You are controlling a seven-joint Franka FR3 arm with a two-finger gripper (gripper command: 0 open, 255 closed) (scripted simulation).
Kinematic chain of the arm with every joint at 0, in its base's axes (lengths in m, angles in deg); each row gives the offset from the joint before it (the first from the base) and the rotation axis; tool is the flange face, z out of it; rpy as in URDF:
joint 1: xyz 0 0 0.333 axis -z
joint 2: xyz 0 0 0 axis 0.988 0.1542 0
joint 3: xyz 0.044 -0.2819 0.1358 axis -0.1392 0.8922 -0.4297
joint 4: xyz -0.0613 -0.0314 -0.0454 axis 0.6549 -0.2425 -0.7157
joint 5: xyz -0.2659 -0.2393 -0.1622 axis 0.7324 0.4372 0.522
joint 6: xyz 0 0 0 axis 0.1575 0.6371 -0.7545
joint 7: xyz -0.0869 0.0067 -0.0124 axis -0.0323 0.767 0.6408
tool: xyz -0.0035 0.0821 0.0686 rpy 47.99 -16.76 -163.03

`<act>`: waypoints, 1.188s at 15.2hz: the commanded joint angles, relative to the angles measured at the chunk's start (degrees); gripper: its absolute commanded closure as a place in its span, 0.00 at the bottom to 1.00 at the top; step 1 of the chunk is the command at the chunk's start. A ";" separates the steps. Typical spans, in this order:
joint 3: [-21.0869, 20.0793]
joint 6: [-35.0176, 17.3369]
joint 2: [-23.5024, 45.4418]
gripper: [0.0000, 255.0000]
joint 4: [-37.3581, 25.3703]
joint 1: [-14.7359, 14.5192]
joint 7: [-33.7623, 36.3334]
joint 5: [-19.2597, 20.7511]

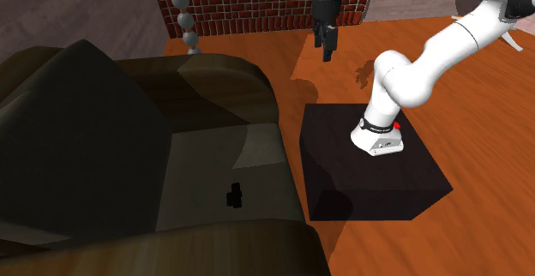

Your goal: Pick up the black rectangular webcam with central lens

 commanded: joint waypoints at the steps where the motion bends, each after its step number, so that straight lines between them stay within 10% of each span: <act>1: 0.00 0.00 0.00 0.00 0.00 0.00 0.00 0.00; 18: -8.99 -25.27 29.47 0.00 -2.48 -4.21 8.52 -3.88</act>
